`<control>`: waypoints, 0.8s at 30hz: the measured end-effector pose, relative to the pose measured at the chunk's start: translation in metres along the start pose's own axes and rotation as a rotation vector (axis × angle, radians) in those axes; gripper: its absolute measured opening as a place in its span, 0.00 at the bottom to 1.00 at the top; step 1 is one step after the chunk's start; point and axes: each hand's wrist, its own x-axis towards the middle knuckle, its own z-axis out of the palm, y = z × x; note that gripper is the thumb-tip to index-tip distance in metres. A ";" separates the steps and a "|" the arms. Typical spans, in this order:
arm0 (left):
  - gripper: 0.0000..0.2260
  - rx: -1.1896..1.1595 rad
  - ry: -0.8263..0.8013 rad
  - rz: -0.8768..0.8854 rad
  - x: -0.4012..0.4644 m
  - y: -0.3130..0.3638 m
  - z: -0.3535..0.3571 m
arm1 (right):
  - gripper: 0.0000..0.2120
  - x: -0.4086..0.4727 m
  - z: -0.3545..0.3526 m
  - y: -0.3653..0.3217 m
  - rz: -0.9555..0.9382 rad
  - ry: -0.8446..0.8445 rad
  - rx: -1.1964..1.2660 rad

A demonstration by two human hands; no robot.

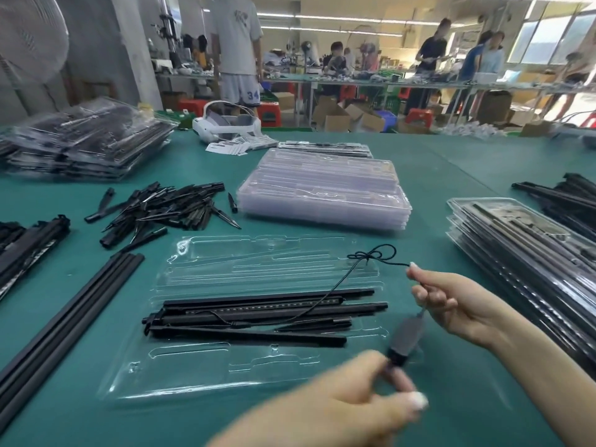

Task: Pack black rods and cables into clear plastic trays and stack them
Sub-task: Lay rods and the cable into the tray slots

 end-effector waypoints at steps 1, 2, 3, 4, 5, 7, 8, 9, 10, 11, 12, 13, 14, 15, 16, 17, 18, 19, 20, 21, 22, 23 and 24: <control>0.06 0.065 0.033 -0.017 -0.029 -0.013 0.008 | 0.14 0.001 -0.001 0.005 -0.016 0.049 -0.151; 0.05 0.090 0.048 -0.040 -0.028 -0.009 0.003 | 0.10 0.003 -0.002 0.011 -0.015 0.084 -0.269; 0.06 0.210 0.122 -0.070 -0.043 -0.001 -0.010 | 0.07 0.006 -0.001 0.016 -0.029 0.094 -0.315; 0.07 0.308 0.150 -0.075 -0.050 0.001 -0.019 | 0.05 0.009 -0.001 0.021 -0.052 0.107 -0.341; 0.08 0.407 0.168 -0.084 -0.058 -0.001 -0.025 | 0.03 0.012 -0.002 0.023 -0.079 0.151 -0.346; 0.11 0.508 0.222 -0.106 -0.077 -0.001 -0.043 | 0.02 0.015 -0.004 0.024 -0.144 0.255 -0.352; 0.13 0.527 0.225 -0.154 -0.087 0.002 -0.055 | 0.02 0.015 -0.004 0.024 -0.152 0.273 -0.359; 0.14 0.573 0.234 -0.218 -0.097 -0.001 -0.067 | 0.04 0.015 -0.003 0.026 -0.138 0.251 -0.385; 0.14 0.607 0.260 -0.283 -0.104 -0.004 -0.079 | 0.05 0.014 -0.001 0.027 -0.125 0.219 -0.436; 0.12 0.656 0.300 -0.337 -0.110 -0.011 -0.093 | 0.06 0.012 0.002 0.030 -0.114 0.179 -0.520; 0.10 0.713 0.336 -0.378 -0.118 -0.019 -0.107 | 0.07 0.010 0.006 0.033 -0.119 0.142 -0.622; 0.09 0.765 0.356 -0.395 -0.127 -0.030 -0.118 | 0.08 0.008 0.009 0.035 -0.134 0.113 -0.727; 0.09 0.794 0.360 -0.425 -0.137 -0.041 -0.129 | 0.08 0.005 0.012 0.036 -0.151 0.083 -0.824; 0.11 0.833 0.377 -0.456 -0.143 -0.050 -0.136 | 0.08 0.002 0.012 0.034 -0.153 0.057 -0.909; 0.11 0.854 0.385 -0.523 -0.146 -0.058 -0.140 | 0.06 -0.001 0.012 0.032 -0.136 0.036 -0.976; 0.08 0.878 0.382 -0.565 -0.147 -0.066 -0.140 | 0.04 -0.004 0.012 0.030 -0.118 0.025 -1.036; 0.06 0.921 0.386 -0.582 -0.144 -0.073 -0.139 | 0.05 -0.006 0.011 0.029 -0.139 0.039 -1.101; 0.10 0.985 0.387 -0.552 -0.139 -0.078 -0.136 | 0.08 -0.006 0.009 0.029 -0.218 0.084 -1.172; 0.16 1.033 0.400 -0.491 -0.132 -0.081 -0.129 | 0.09 -0.005 0.008 0.030 -0.368 0.162 -1.232; 0.18 1.070 0.414 -0.408 -0.123 -0.084 -0.121 | 0.08 -0.003 0.008 0.031 -0.572 0.235 -1.283; 0.14 1.109 0.445 -0.301 -0.112 -0.088 -0.112 | 0.05 -0.001 0.009 0.031 -0.766 0.255 -1.337; 0.12 1.131 0.483 -0.187 -0.098 -0.089 -0.100 | 0.03 0.002 0.011 0.032 -0.900 0.200 -1.395; 0.13 1.136 0.508 -0.098 -0.082 -0.089 -0.087 | 0.03 0.006 0.014 0.033 -0.976 0.083 -1.458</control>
